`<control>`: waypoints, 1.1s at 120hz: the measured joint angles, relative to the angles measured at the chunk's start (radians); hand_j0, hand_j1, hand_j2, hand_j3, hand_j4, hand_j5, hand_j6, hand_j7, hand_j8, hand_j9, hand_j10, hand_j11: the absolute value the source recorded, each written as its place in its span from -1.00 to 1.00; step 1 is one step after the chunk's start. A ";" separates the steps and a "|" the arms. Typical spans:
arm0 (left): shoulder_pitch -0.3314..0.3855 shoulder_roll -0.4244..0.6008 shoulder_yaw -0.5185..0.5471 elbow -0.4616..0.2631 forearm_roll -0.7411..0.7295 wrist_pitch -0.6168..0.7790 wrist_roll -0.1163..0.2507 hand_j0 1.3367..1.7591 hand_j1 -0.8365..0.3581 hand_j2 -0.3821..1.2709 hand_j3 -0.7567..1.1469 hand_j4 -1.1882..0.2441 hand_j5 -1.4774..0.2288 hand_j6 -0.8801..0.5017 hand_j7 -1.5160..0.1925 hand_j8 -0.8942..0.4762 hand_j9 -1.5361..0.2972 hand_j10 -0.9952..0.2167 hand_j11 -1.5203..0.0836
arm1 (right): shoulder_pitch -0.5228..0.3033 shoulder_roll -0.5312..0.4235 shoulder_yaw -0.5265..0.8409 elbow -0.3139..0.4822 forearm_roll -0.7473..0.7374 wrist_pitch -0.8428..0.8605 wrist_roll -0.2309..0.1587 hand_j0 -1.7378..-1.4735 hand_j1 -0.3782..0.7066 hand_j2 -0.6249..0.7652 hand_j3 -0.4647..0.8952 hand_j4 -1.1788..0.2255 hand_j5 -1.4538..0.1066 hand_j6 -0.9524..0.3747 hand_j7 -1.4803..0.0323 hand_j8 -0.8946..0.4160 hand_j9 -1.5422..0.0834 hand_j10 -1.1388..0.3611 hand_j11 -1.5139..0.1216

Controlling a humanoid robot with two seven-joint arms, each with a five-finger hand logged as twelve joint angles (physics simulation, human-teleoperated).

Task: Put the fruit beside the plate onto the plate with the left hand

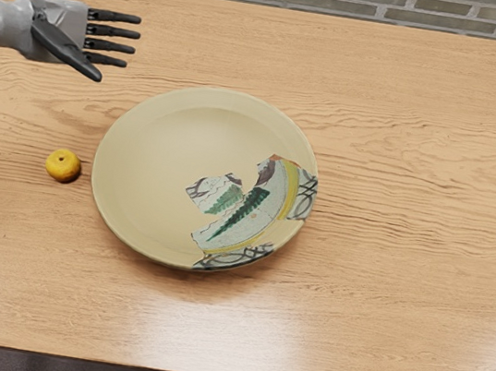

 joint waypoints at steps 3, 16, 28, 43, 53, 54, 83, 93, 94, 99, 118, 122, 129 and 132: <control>-0.001 -0.001 0.001 -0.001 0.003 0.000 0.000 0.52 0.98 -0.54 -0.20 0.66 0.73 0.27 0.77 0.30 0.68 0.64 0.90 | 0.003 0.000 -0.001 0.000 0.000 0.000 0.000 -0.40 -0.91 -0.11 -0.32 0.66 0.84 0.41 0.93 0.34 0.87 0.50 0.82; -0.033 0.004 0.003 -0.001 0.096 0.000 0.001 0.52 0.98 -0.54 -0.20 0.66 0.73 0.27 0.77 0.31 0.68 0.64 0.90 | 0.008 0.000 -0.002 -0.005 -0.002 -0.001 0.000 -0.40 -0.91 -0.11 -0.32 0.66 0.84 0.41 0.93 0.34 0.87 0.50 0.82; -0.073 0.002 0.003 -0.001 0.278 0.000 0.001 0.52 0.98 -0.54 -0.20 0.66 0.73 0.27 0.77 0.31 0.68 0.64 0.90 | 0.011 0.000 -0.002 -0.008 -0.003 -0.001 0.000 -0.40 -0.91 -0.11 -0.32 0.66 0.84 0.41 0.93 0.34 0.87 0.50 0.82; -0.073 -0.007 0.005 -0.002 0.520 0.073 0.000 0.52 0.98 -0.54 -0.20 0.66 0.73 0.27 0.77 0.30 0.68 0.64 0.90 | 0.012 0.000 -0.002 -0.009 -0.004 -0.001 0.000 -0.40 -0.91 -0.11 -0.32 0.66 0.84 0.41 0.93 0.34 0.87 0.50 0.82; -0.061 -0.046 0.017 -0.011 0.662 0.173 -0.006 0.52 0.98 -0.54 -0.20 0.66 0.73 0.27 0.77 0.30 0.68 0.64 0.90 | 0.012 0.000 -0.002 -0.009 -0.004 -0.001 0.000 -0.40 -0.91 -0.11 -0.32 0.66 0.84 0.41 0.93 0.34 0.87 0.50 0.82; -0.061 -0.046 0.019 -0.015 0.673 0.184 -0.006 0.52 0.98 -0.54 -0.20 0.66 0.73 0.27 0.77 0.30 0.68 0.64 0.90 | 0.012 0.000 -0.002 -0.009 -0.004 -0.001 0.000 -0.40 -0.91 -0.11 -0.32 0.66 0.84 0.41 0.93 0.34 0.87 0.50 0.82; -0.057 -0.034 0.224 -0.308 0.791 0.693 -0.105 0.52 0.99 -0.54 -0.20 0.66 0.73 0.27 0.77 0.30 0.68 0.64 0.90 | 0.012 0.000 -0.002 -0.009 -0.004 -0.001 0.000 -0.40 -0.91 -0.11 -0.32 0.66 0.84 0.41 0.93 0.34 0.87 0.50 0.82; -0.054 -0.039 0.307 -0.380 0.811 0.847 -0.142 0.52 0.98 -0.54 -0.20 0.65 0.73 0.27 0.77 0.30 0.67 0.64 0.89 | 0.012 0.000 -0.002 -0.009 -0.004 -0.001 0.000 -0.40 -0.91 -0.11 -0.32 0.66 0.84 0.41 0.93 0.34 0.87 0.50 0.82; -0.054 -0.038 0.313 -0.387 0.813 0.857 -0.144 0.52 0.98 -0.54 -0.20 0.65 0.73 0.27 0.77 0.30 0.67 0.64 0.89 | 0.012 0.000 -0.002 -0.009 -0.004 -0.001 0.000 -0.40 -0.91 -0.11 -0.32 0.66 0.84 0.41 0.93 0.34 0.87 0.50 0.82; -0.042 -0.027 0.343 -0.416 0.819 0.898 -0.155 0.52 0.97 -0.54 -0.20 0.65 0.72 0.26 0.77 0.29 0.67 0.63 0.89 | 0.012 0.000 -0.002 -0.009 -0.004 -0.001 0.000 -0.40 -0.91 -0.11 -0.32 0.66 0.84 0.41 0.93 0.34 0.87 0.50 0.82; -0.020 0.047 0.396 -0.497 0.850 0.964 -0.174 0.52 0.93 -0.53 -0.20 0.62 0.69 0.23 0.73 0.26 0.64 0.59 0.85 | 0.012 0.000 -0.002 -0.009 -0.004 -0.001 0.000 -0.40 -0.91 -0.11 -0.32 0.66 0.84 0.41 0.93 0.34 0.87 0.50 0.82; -0.017 0.049 0.400 -0.507 0.853 0.969 -0.176 0.52 0.92 -0.53 -0.20 0.61 0.68 0.22 0.72 0.25 0.63 0.58 0.84 | 0.012 0.000 -0.002 -0.009 -0.004 -0.001 0.000 -0.40 -0.91 -0.11 -0.32 0.66 0.84 0.41 0.93 0.34 0.87 0.50 0.82; -0.017 0.049 0.405 -0.520 0.856 0.974 -0.178 0.52 0.90 -0.52 -0.20 0.60 0.67 0.21 0.71 0.24 0.61 0.57 0.83 | 0.012 0.000 -0.002 -0.009 -0.004 -0.001 0.000 -0.40 -0.91 -0.11 -0.32 0.66 0.84 0.41 0.93 0.34 0.87 0.50 0.82; -0.009 0.048 0.407 -0.524 0.858 0.976 -0.178 0.52 0.89 -0.52 -0.20 0.59 0.66 0.20 0.70 0.23 0.61 0.56 0.82 | 0.012 0.000 -0.002 -0.009 -0.004 -0.001 0.000 -0.40 -0.91 -0.11 -0.32 0.66 0.84 0.41 0.93 0.34 0.87 0.50 0.82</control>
